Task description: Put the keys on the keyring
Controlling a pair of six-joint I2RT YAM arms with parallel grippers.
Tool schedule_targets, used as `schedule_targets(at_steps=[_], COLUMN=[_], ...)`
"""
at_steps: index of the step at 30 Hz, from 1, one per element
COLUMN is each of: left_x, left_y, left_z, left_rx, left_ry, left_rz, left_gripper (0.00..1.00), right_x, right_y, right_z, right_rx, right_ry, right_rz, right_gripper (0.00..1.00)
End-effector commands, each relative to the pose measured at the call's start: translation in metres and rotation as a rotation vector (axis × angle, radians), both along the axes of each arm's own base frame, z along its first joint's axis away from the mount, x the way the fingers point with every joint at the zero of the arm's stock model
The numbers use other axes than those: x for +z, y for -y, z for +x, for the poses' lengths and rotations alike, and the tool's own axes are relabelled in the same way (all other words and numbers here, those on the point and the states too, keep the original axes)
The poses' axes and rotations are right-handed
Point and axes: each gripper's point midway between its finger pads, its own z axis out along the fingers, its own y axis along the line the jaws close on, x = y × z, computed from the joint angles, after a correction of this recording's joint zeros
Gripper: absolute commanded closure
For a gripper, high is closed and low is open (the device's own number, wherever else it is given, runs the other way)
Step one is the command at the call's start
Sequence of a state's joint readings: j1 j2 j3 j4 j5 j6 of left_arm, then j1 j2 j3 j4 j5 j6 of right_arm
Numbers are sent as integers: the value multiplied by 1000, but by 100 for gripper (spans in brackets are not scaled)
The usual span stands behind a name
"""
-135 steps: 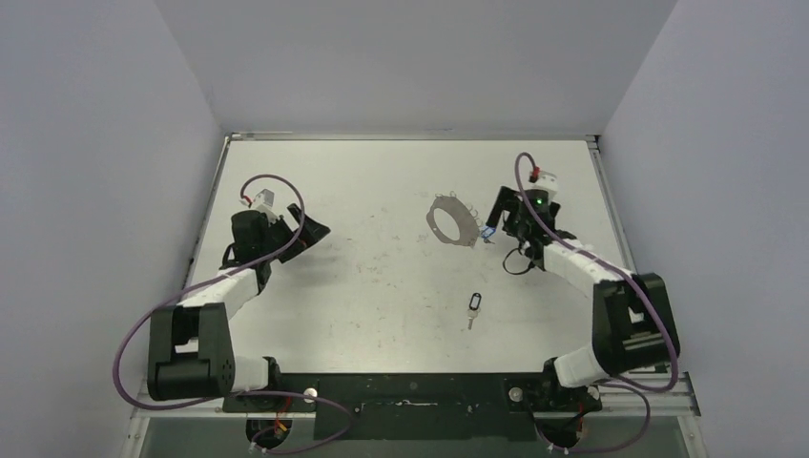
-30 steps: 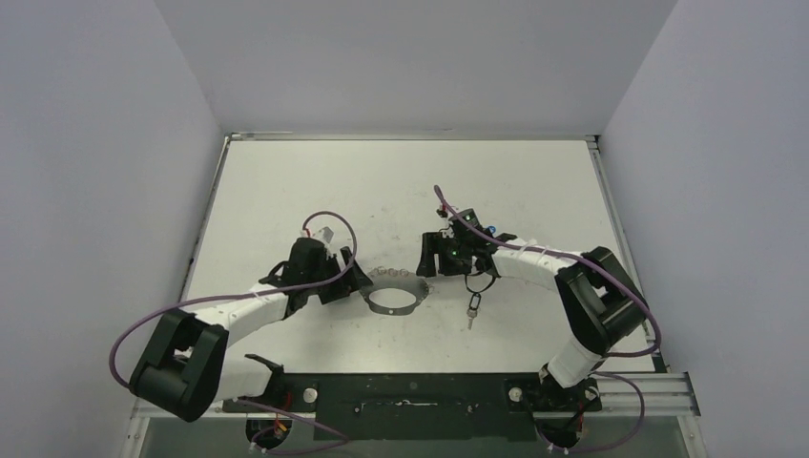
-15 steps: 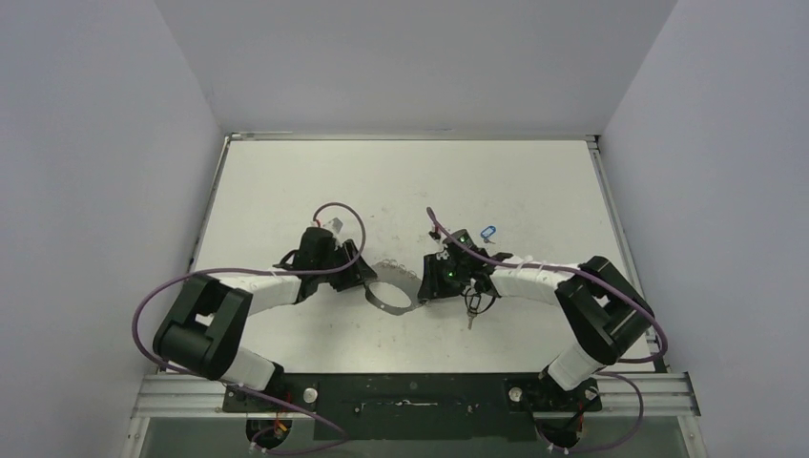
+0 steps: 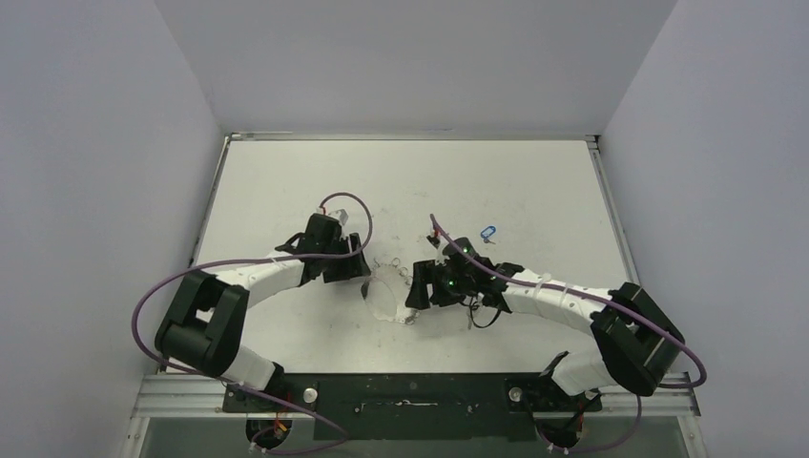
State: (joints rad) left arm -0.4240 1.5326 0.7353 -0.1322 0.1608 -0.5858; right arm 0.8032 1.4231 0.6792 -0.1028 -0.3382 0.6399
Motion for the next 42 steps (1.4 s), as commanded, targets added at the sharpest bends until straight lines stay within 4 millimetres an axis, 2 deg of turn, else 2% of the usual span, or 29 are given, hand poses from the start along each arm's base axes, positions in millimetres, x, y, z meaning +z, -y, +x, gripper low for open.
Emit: schedule_targets(at_steps=[1, 4, 7, 10, 14, 20, 23, 27, 35, 42], left_x=[7, 5, 5, 7, 13, 30, 43, 51, 50, 27], left_y=[-21, -24, -16, -6, 5, 17, 31, 50, 90, 116], left_z=[-24, -39, -54, -65, -67, -56, -45, -33, -7, -2], left_rx=[2, 18, -1, -31, -56, -71, -89, -110, -163, -184], left_ry=[15, 11, 3, -1, 19, 81, 130, 148, 144, 96], left_rz=[56, 24, -49, -116, -151, -192, -242, -292, -368, -409], left_gripper=[42, 42, 43, 45, 46, 47, 48, 50, 57, 63], right_x=[28, 19, 8, -1, -9, -20, -16, -9, -1, -4], right_y=[19, 36, 47, 46, 32, 13, 6, 2, 13, 26], right_z=[35, 41, 40, 38, 34, 32, 43, 53, 60, 56], right_rx=[-73, -102, -116, -117, -96, -67, -76, -77, -111, -123], right_ry=[91, 68, 39, 17, -21, -20, 4, 32, 50, 50], right_rz=[4, -15, -25, -14, 25, 12, 33, 40, 39, 4], right_gripper=[28, 28, 28, 30, 35, 39, 39, 38, 38, 38])
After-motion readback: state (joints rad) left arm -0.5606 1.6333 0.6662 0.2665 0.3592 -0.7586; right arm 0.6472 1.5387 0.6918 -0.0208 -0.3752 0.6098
